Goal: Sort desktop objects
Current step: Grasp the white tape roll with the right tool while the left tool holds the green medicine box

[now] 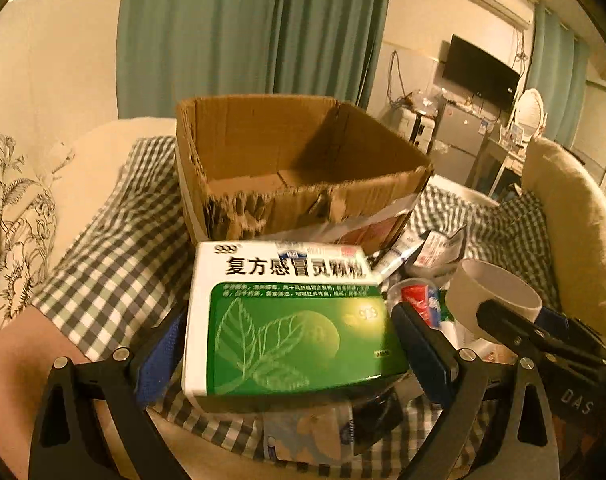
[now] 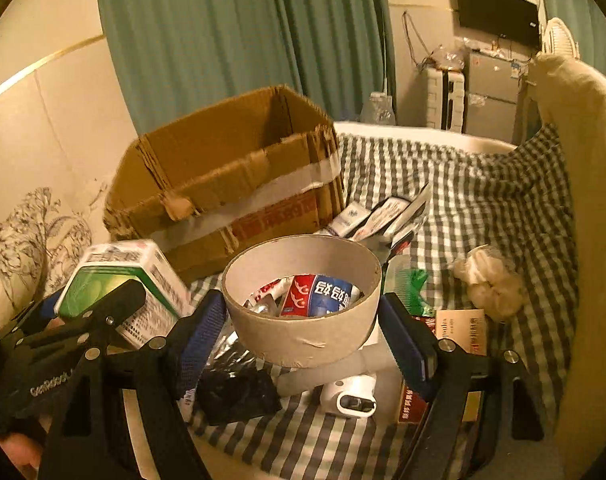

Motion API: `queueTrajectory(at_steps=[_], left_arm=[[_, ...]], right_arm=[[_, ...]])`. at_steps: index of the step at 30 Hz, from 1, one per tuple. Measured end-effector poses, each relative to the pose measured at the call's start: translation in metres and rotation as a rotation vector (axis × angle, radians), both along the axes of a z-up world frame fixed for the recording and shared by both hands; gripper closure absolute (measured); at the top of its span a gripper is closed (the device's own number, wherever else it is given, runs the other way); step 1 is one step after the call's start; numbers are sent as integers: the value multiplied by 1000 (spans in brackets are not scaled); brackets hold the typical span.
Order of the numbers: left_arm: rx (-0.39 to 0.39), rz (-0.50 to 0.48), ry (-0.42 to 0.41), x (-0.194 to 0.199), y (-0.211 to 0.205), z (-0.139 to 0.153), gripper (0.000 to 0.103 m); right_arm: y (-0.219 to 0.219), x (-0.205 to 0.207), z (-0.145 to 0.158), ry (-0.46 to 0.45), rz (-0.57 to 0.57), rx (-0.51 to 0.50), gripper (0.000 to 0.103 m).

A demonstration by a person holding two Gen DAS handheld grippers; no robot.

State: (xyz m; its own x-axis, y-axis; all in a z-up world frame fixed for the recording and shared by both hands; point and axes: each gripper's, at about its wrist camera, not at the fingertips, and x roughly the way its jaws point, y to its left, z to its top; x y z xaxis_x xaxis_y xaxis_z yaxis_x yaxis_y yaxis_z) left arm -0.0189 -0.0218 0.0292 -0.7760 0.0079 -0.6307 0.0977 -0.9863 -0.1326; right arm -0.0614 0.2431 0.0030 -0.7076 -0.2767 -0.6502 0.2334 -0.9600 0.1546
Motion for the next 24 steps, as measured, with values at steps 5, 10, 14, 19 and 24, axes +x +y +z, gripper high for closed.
queueTrajectory(at_steps=[5,10,14,19,24], left_arm=[[2,-6,34,4,-5,22,31],[65,-25,-20,-1,-9,20,31],[106,19,-132,-6,-18,-4,13],[92,54,-237,-6,-37,-28,9],[74,68,-298,10,-45,-49,8]], right_arm=[[-2,15,24,46,-2,1,25],[-5,20,33,66,-3,1,25],[-2,22,26,51,-10,-9,25],[6,24,12,22,-15,-39,25],[5,20,-6,-11,-3,-57,25]])
